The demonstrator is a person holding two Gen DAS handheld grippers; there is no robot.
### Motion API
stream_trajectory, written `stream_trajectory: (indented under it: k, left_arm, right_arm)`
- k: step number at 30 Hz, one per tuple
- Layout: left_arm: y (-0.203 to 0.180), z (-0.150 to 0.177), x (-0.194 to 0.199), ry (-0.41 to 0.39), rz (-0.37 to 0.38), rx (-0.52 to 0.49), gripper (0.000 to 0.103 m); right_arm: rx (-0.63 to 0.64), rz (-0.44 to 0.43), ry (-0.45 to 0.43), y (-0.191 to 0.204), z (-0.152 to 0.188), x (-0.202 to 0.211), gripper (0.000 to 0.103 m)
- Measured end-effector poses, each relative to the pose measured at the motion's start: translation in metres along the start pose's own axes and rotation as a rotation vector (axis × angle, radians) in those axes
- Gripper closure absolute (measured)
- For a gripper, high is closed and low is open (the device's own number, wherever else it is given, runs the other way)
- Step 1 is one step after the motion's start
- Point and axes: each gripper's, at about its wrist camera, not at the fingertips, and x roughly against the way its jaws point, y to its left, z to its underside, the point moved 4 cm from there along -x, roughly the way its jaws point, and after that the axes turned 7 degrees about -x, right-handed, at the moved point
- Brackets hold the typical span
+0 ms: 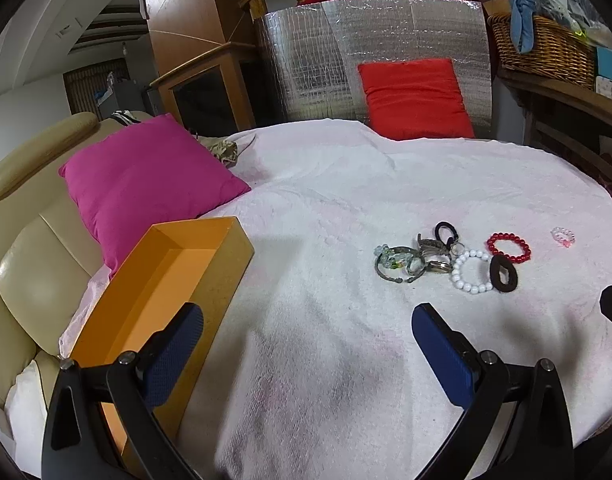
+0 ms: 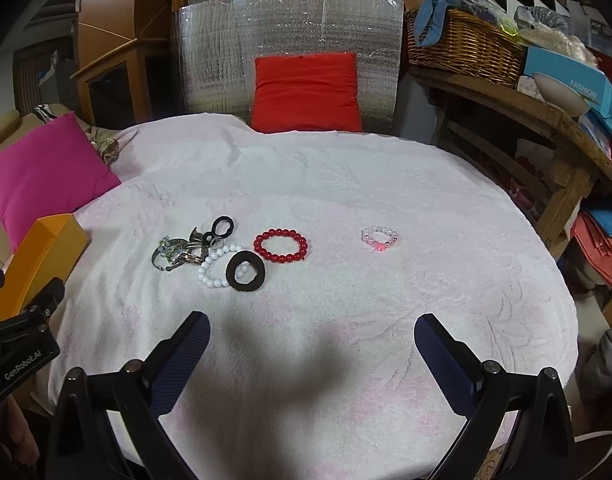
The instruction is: Organize jewelry
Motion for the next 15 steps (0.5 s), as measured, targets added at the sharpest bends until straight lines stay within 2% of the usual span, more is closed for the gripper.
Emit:
stream_trajectory:
  k: [6, 11, 15]
  left_arm:
    - [-0.003, -0.004, -0.022, 0.040, 0.046, 0.003, 0.000]
    - [-0.005, -0.018, -0.049, 0.071, 0.081, -0.007, 0.000]
    - [0.004, -0.022, -0.080, 0.114, 0.087, 0.009, 0.000]
  right_arm:
    - [-0.003, -0.017, 0.026, 0.000, -0.005, -0.016, 0.000]
    - [-0.037, -0.115, 0.058, -0.002, -0.021, -0.037, 0.000]
    - [-0.035, -0.247, 0.124, 0.007, -0.026, -0.060, 0.000]
